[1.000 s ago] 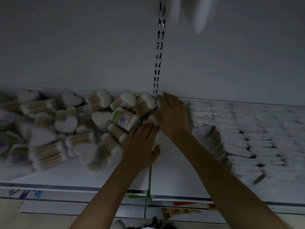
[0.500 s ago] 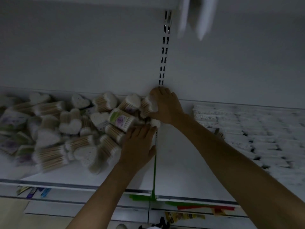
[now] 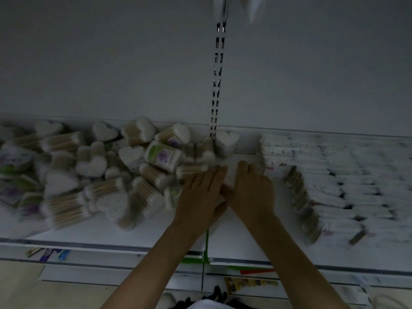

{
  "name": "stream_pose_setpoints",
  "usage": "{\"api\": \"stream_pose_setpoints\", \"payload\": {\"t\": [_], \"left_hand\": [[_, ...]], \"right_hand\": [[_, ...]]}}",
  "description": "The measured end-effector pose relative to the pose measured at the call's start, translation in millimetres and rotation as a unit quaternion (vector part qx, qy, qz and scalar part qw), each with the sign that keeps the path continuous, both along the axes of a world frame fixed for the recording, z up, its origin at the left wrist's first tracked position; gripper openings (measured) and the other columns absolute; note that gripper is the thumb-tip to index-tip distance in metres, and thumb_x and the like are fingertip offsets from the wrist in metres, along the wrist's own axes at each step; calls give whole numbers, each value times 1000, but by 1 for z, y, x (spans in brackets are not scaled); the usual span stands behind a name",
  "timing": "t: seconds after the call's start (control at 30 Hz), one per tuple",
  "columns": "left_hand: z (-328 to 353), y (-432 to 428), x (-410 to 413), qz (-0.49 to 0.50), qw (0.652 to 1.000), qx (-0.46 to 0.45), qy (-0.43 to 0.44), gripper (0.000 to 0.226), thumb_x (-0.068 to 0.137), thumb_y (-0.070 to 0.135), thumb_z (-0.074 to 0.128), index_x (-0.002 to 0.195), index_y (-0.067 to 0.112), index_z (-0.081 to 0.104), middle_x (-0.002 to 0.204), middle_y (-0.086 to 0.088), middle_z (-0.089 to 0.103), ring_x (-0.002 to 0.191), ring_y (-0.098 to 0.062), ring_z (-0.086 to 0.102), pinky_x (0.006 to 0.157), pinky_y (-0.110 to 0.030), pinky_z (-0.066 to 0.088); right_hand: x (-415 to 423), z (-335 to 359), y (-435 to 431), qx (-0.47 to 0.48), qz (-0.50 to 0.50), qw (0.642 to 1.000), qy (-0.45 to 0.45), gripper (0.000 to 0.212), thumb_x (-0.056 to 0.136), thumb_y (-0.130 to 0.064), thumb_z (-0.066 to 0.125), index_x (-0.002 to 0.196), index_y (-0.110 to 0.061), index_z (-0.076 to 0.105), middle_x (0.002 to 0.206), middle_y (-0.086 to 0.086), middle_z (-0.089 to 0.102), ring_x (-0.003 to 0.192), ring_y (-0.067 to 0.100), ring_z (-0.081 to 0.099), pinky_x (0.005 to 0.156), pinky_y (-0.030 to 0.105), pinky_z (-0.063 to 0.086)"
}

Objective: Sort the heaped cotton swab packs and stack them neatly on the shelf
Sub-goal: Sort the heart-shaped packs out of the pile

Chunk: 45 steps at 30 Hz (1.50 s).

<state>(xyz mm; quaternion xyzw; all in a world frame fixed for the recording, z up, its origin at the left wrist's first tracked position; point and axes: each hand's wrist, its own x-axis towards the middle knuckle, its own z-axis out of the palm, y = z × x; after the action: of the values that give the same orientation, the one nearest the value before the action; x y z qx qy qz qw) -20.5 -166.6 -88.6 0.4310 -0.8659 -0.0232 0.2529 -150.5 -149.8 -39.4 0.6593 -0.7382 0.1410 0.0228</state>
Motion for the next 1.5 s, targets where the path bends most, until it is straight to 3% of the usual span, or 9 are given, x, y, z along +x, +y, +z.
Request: {"api": "stream_pose_setpoints", "payload": {"t": [0.1, 0.3, 0.47, 0.6, 0.7, 0.9, 1.07, 1.17, 1.5], "left_hand": [[-3, -7, 3, -2, 1000, -1, 1, 71, 76, 32, 63, 139, 13, 36, 134, -11, 56, 116, -27, 56, 95, -42, 46], [4, -27, 8, -39, 996, -44, -62, 85, 64, 39, 80, 134, 11, 42, 132, -12, 57, 121, -27, 49, 97, -44, 43], [13, -47, 3, -5, 991, 34, -131, 108, 64, 58, 74, 145, -1, 34, 145, -19, 44, 134, -37, 42, 106, -57, 34], [14, -51, 4, 65, 988, 47, -129, 97, 72, 68, 47, 148, 9, 33, 149, -15, 41, 133, -38, 41, 101, -53, 38], [8, -47, 5, 100, 984, 75, -130, 92, 80, 56, 63, 150, 8, 28, 155, -17, 26, 139, -39, 29, 108, -49, 29], [4, -43, 5, 123, 986, 69, -88, 89, 66, 44, 81, 134, -2, 48, 136, -28, 48, 114, -45, 53, 88, -50, 48], [14, -51, -3, 150, 982, 102, -61, 71, 86, 35, 65, 142, 2, 38, 143, -29, 37, 121, -46, 46, 95, -48, 43], [32, -69, -17, 195, 971, 124, -68, 53, 95, 28, 51, 140, 4, 34, 131, -22, 49, 115, -39, 50, 89, -43, 43], [52, -79, -23, 220, 965, 136, -47, 27, 93, 24, 53, 116, 10, 53, 113, -16, 61, 102, -36, 59, 78, -40, 45]], "right_hand": [[-7, 6, 8, 5, 1, 1000, 23, 80, 81, -58, 62, 138, -8, 38, 111, 10, 57, 92, 29, 63, 65, 32, 46], [-21, -17, 4, -175, 129, 974, 58, 43, 67, -18, 82, 107, -11, 67, 93, 7, 66, 85, 28, 62, 71, 33, 48], [-21, -28, -18, -196, 92, 975, 52, 35, 69, -20, 80, 99, -7, 68, 92, 12, 65, 85, 32, 61, 71, 38, 50], [-19, -32, -29, -201, 96, 974, 31, 37, 72, -21, 78, 104, -7, 67, 94, 13, 65, 85, 33, 60, 69, 40, 51], [-17, -32, -37, -209, 100, 972, 28, 33, 74, -22, 74, 103, -7, 67, 97, 13, 66, 85, 32, 61, 70, 37, 49], [-11, -33, -54, -191, 94, 977, 4, 39, 67, -21, 83, 101, -7, 69, 100, 13, 67, 88, 33, 64, 68, 35, 51], [-8, -33, -49, -182, 84, 980, -12, 43, 79, -24, 75, 115, -3, 64, 118, 20, 63, 105, 38, 60, 84, 42, 52], [-9, -38, -35, -208, 76, 973, -69, 40, 89, -25, 55, 123, -3, 59, 127, 23, 56, 119, 36, 47, 98, 43, 42], [-21, -58, 2, -167, 130, 975, -68, 58, 82, -15, 70, 135, -3, 49, 139, 20, 48, 130, 29, 36, 107, 50, 34]]}}
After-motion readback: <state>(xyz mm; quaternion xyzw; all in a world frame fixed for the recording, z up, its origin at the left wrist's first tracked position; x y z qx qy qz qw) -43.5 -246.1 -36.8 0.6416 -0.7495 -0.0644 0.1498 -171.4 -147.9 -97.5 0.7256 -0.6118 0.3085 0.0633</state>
